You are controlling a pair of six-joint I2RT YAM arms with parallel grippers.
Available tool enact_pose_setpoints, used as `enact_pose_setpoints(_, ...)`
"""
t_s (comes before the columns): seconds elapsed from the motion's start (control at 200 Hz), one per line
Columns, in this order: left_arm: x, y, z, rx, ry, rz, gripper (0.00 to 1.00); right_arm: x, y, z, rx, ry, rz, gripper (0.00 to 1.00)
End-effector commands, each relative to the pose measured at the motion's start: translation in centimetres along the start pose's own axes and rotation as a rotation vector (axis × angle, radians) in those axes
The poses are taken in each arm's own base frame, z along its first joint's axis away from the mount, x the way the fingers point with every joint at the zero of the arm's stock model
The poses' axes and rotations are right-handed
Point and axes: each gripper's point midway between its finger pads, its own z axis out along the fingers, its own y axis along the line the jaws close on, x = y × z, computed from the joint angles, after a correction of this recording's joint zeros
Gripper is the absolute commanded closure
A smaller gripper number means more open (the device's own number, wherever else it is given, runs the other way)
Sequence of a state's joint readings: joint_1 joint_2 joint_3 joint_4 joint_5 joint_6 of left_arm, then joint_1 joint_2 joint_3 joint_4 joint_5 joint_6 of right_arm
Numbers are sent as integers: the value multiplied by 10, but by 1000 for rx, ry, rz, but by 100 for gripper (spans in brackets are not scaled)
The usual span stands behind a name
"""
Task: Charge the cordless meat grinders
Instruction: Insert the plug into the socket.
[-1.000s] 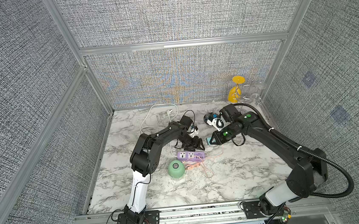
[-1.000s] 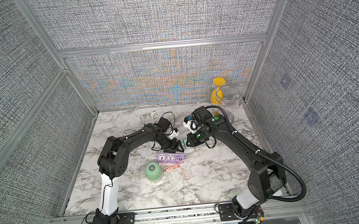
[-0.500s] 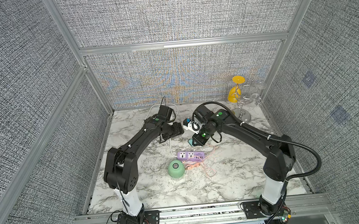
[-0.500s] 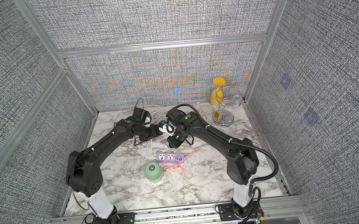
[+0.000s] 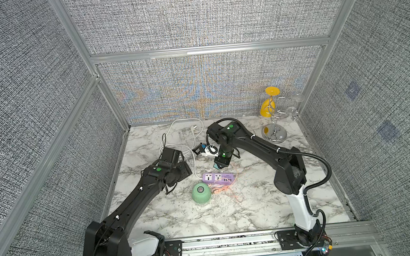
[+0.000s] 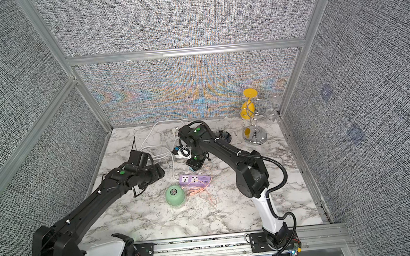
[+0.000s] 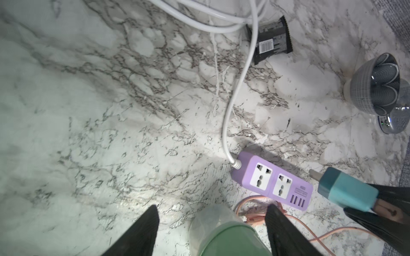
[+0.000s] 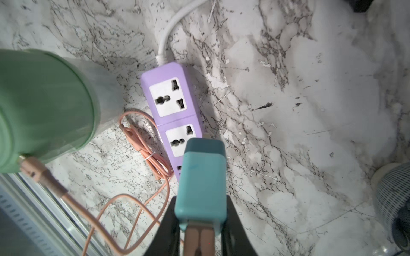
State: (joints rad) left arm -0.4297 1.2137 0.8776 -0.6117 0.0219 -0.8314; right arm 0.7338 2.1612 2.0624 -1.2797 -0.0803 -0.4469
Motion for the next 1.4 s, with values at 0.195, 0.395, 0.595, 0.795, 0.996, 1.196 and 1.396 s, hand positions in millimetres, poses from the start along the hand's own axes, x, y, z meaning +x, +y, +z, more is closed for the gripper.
enact_pose_setpoints(0.195, 4, 13, -1, 31, -74, -102, 24, 16, 8, 3, 20, 136, -132, 100)
enact_pose_setpoints(0.395, 17, 15, 19, 54, -23, -147, 25, 9, 9, 8, 23, 154, -180, 100)
enact_pose_setpoints(0.595, 28, 15, 40, 59, 34, -179, 26, 12, 8, 18, 32, 191, -216, 100)
enact_pose_setpoints(0.795, 32, 19, 48, 46, 48, -194, 27, 12, 5, 23, 44, 209, -256, 100)
enact_pose_setpoints(0.996, 37, 22, 53, 37, 63, -205, 27, 7, 0, 28, 55, 215, -289, 100)
enact_pose_setpoints(1.196, 39, 28, 50, 31, 47, -212, 27, 4, 2, 26, 65, 213, -333, 100)
enact_pose_setpoints(1.396, 38, 31, 45, 28, 30, -221, 27, 7, 6, 23, 69, 219, -362, 100)
